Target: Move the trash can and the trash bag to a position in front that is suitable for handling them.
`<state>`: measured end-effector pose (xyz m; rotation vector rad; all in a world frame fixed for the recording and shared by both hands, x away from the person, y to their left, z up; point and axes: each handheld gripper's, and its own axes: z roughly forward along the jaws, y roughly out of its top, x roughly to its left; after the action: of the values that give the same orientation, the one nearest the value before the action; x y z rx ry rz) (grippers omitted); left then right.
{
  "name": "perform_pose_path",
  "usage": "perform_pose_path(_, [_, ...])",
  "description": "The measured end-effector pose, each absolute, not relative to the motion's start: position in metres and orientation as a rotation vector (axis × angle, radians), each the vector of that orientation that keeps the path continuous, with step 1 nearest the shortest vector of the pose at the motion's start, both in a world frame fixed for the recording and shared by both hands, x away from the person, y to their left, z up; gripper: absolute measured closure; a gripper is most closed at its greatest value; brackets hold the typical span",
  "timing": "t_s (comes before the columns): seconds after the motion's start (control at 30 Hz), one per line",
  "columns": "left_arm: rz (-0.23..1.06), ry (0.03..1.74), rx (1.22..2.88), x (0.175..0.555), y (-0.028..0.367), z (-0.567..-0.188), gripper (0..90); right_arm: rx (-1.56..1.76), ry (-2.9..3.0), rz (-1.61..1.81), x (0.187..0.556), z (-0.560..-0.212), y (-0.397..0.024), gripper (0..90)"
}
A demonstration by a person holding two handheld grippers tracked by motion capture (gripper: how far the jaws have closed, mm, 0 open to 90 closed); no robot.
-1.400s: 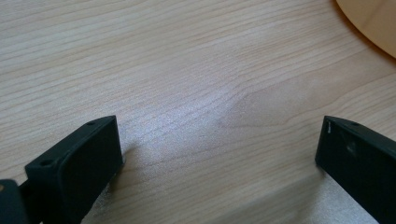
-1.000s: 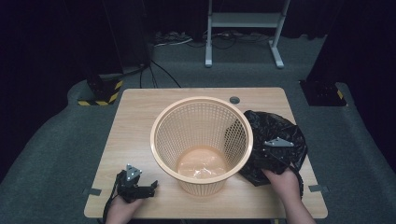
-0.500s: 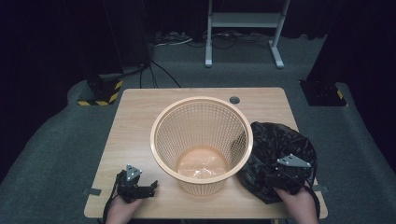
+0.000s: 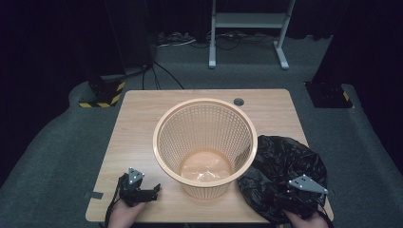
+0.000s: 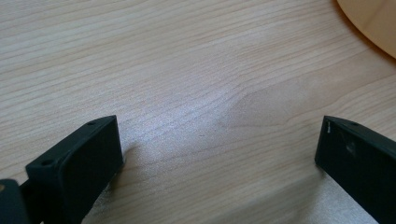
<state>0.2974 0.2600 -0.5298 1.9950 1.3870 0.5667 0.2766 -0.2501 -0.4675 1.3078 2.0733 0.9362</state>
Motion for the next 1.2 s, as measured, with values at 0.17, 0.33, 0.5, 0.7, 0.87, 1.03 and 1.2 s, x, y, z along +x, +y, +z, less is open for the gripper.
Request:
perform_pose_path(0.17, [0.540, 1.344, 1.986, 0.302, 0.253, -0.520, 0.2, 1.248, 2.019, 1.034, 0.280, -0.440, -0.237, 18.7])
perform_pose_path(0.33, [0.565, 1.287, 1.931, 0.321, 0.233, -0.484, 0.2, 1.180, 1.980, 1.100, 0.315, -0.422, -0.206, 18.7])
perform_pose_path(0.5, [0.658, 1.339, 1.883, 0.343, 0.226, -0.474, 0.4, 1.192, 1.916, 1.087, 0.354, -0.420, -0.186, 18.9])
perform_pose_path(0.7, [0.577, 1.299, 1.900, 0.343, 0.219, -0.481, 0.3, 1.179, 1.984, 1.124, 0.367, -0.431, -0.170, 19.3])
perform_pose_path(0.87, [0.603, 1.266, 1.913, 0.333, 0.209, -0.480, 3.6, 1.181, 1.970, 1.146, 0.354, -0.433, -0.169, 23.2])
perform_pose_path(1.03, [0.590, 1.296, 1.920, 0.339, 0.213, -0.486, 0.1, 1.204, 1.959, 1.149, 0.354, -0.434, -0.178, 17.8])
perform_pose_path(1.2, [0.624, 1.363, 1.956, 0.335, 0.240, -0.504, 0.2, 1.243, 1.904, 1.181, 0.349, -0.426, -0.195, 14.9])
